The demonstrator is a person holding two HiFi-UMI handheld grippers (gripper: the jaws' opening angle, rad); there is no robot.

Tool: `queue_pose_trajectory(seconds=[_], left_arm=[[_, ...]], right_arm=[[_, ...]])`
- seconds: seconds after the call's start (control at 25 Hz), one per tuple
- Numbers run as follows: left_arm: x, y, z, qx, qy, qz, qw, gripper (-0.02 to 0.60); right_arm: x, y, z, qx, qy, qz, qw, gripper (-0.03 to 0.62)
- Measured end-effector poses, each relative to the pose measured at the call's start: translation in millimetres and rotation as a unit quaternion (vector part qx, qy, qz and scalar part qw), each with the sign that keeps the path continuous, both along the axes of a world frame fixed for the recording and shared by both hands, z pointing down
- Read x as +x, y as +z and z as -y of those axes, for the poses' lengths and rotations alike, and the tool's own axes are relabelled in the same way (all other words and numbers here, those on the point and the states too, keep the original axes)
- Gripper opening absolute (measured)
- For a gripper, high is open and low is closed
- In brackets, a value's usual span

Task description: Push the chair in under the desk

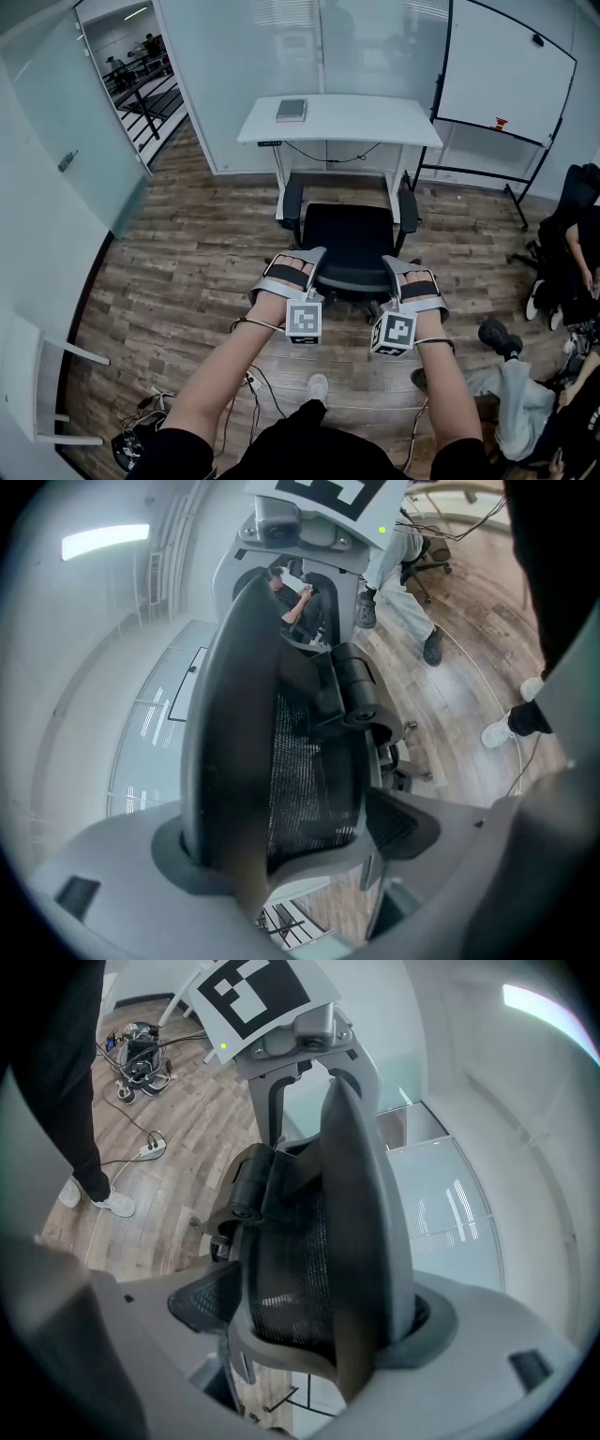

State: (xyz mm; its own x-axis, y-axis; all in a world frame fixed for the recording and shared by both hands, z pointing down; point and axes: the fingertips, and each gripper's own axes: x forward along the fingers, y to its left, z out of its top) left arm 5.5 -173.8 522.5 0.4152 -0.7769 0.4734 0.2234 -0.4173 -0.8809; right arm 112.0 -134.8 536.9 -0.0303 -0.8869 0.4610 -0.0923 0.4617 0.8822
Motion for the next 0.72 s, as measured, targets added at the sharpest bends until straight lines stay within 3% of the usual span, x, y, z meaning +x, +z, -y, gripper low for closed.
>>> queue_pose_trajectory(seconds=[0.72], left_arm=[[11.3,9.3,139.0,-0.003,0.014,0.011,0.9998,0.445]], right_arm=[[14.6,13.2,134.0,-0.024,0.019,-0.028,0.999,0.430]])
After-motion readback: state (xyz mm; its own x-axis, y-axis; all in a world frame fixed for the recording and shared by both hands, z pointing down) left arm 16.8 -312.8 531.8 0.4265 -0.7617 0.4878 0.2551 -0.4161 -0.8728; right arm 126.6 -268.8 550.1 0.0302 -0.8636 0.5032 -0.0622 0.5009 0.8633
